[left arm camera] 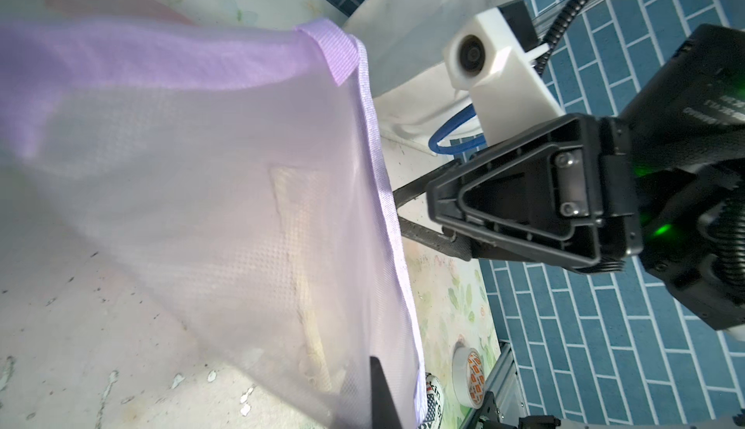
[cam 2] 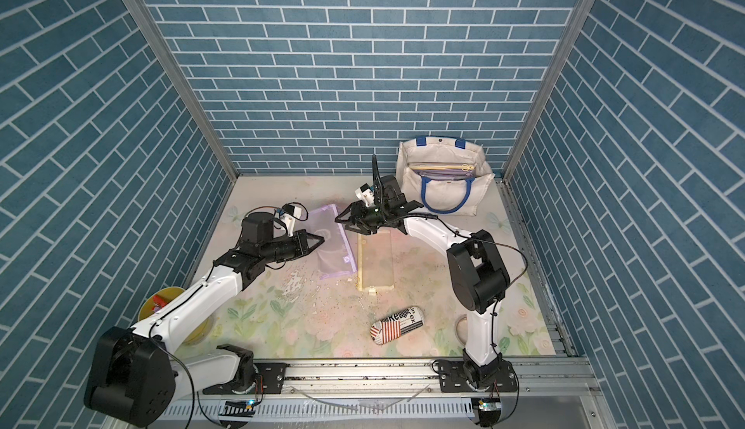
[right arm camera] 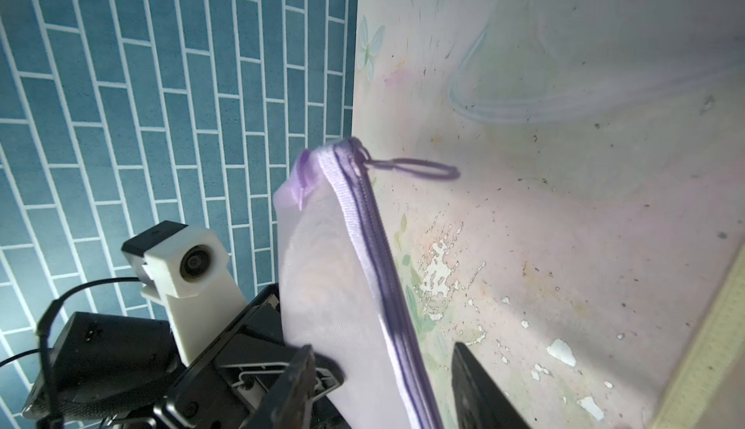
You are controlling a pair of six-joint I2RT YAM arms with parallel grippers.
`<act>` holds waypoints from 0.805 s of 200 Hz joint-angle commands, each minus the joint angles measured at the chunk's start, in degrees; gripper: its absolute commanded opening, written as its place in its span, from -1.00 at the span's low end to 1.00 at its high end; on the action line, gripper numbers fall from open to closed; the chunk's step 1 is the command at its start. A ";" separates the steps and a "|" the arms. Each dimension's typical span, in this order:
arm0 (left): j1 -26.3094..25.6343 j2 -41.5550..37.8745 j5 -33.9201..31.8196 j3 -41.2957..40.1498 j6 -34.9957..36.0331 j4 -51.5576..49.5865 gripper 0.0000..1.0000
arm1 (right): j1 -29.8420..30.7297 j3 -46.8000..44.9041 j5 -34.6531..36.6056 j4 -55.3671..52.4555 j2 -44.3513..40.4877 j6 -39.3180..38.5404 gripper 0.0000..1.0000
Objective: Put the pencil pouch into the canvas bag
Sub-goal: Pick up the pencil pouch from the center of the board.
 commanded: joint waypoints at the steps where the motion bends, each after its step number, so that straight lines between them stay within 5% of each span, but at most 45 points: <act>1: 0.06 -0.23 1.69 1.35 -1.13 3.43 -0.99 | 0.27 -1.96 -4.04 6.91 0.64 3.90 0.11; 58: 0.02 1.82 1.61 2.23 -2.60 6.79 -0.99 | 0.49 -3.90 -8.78 12.35 1.22 6.33 0.07; 104: 0.01 2.22 0.90 2.94 -1.88 5.25 -0.97 | 0.45 -2.22 -9.92 12.53 1.24 6.04 -0.99; 115: 0.03 2.24 0.53 2.84 -1.74 4.72 -0.92 | 0.17 -1.88 -9.03 10.91 0.83 4.67 -1.00; 140: 0.06 2.52 -1.26 2.24 -0.72 2.79 -0.44 | -0.52 0.86 -5.35 1.29 -1.07 -2.56 -1.00; 161: 0.02 2.29 -3.16 2.30 0.22 0.99 0.18 | -1.02 5.89 -1.68 -8.38 -2.36 -8.75 -1.00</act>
